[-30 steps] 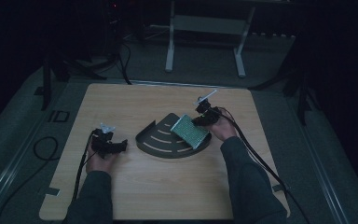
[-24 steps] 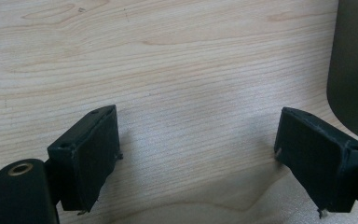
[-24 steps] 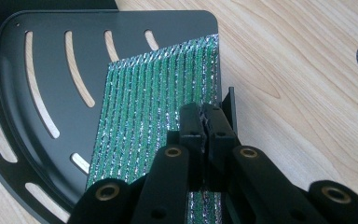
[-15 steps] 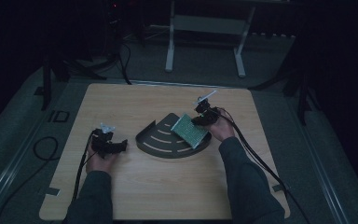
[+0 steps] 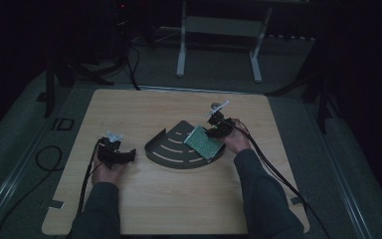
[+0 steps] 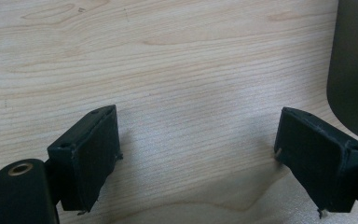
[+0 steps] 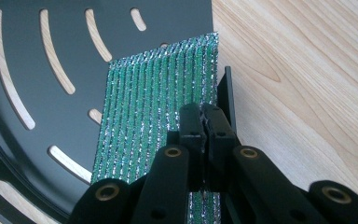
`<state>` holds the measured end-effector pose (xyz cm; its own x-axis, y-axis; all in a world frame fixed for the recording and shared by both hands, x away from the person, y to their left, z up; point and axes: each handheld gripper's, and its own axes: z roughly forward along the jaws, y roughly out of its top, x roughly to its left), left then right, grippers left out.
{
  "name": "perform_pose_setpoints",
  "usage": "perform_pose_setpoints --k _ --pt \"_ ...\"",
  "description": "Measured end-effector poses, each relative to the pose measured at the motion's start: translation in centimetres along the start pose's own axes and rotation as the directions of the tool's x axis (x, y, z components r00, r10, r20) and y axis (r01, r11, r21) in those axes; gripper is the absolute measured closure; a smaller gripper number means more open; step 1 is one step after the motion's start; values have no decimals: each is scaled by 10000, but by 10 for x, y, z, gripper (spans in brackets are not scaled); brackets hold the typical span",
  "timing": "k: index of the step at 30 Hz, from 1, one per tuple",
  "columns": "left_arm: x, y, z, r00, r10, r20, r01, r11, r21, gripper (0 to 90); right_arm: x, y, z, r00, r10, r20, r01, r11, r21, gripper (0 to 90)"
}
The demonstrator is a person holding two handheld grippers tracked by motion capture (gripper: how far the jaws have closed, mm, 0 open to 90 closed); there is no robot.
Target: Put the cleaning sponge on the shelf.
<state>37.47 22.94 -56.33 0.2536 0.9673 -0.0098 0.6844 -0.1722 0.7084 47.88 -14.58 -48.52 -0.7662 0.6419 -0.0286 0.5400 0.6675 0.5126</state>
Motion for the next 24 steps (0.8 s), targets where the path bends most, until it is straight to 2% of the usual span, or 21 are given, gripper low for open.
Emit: perform_pose_setpoints --k 14,24 --pt "0 0 0 10000 3 -3 -3 10000 3 143 2 -1 5 9993 -197 314 194 9998 101 874" --pt "0 0 0 10000 11 -3 -11 10000 8 143 2 -1 2 9982 -325 499 323 9995 58 867"
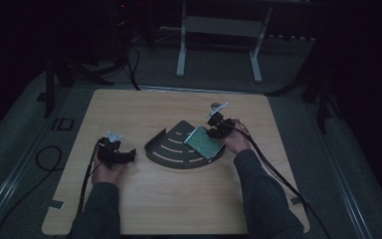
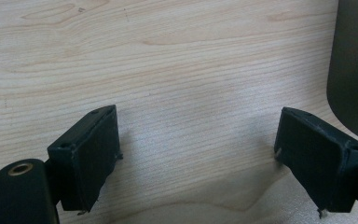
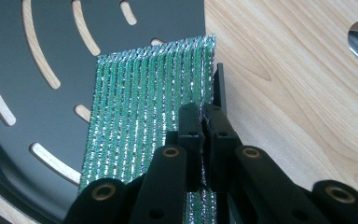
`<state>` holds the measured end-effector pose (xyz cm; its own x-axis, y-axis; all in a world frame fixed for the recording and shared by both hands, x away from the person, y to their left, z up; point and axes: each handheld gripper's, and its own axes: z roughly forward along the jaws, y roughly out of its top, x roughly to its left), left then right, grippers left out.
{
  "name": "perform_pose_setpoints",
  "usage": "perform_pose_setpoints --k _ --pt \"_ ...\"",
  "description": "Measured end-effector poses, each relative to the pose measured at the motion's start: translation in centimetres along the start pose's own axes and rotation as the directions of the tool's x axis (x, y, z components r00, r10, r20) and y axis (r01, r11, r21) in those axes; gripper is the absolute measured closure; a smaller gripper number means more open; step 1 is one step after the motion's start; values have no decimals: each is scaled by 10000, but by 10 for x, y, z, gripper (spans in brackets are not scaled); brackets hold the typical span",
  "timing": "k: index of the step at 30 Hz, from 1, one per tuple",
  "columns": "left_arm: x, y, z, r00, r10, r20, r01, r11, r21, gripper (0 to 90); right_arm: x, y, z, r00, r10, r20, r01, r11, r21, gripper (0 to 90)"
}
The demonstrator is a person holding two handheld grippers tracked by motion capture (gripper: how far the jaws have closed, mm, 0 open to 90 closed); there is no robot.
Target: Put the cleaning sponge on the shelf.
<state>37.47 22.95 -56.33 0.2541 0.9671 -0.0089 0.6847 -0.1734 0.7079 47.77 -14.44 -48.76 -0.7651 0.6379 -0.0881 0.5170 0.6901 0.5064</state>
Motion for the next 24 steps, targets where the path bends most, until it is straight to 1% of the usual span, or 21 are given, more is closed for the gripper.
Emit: perform_pose_setpoints --k 5,11,15,16,18,19,20,22,23,24 --pt "0 0 0 10000 -9 1 9 10000 -5 143 0 0 -1 10000 -5 4 5 10000 -75 864" --pt "0 0 0 10000 -10 1 10 10000 -7 143 0 0 -6 10000 -16 63 18 9997 -235 829" --pt "0 0 0 10000 -9 3 9 10000 -5 143 2 0 -16 9999 66 137 -58 9985 -537 750" --pt "0 0 0 10000 -8 3 8 10000 -5 143 3 -1 -20 9998 136 134 -126 9974 -712 730" --pt "0 0 0 10000 -10 3 10 10000 -7 143 3 -1 -23 9998 159 110 -149 9966 -813 713" --pt "0 0 0 10000 -8 3 8 10000 -5 143 1 -6 -30 9995 279 177 -259 9943 -1035 666" --pt "0 0 0 10000 -9 3 9 10000 -6 143 0 -8 -34 9992 375 146 -357 9933 -1103 645" --pt "0 0 0 10000 -9 3 9 10000 -8 143 -3 -14 -40 9983 580 85 -565 9909 -1225 615" --pt "0 0 0 10000 -9 3 9 10000 -8 143 -3 -14 -40 9983 580 85 -565 9909 -1225 615" --pt "0 0 0 10000 -8 0 8 10000 -6 143 -4 -17 -43 9977 663 143 -639 9894 -1301 593"
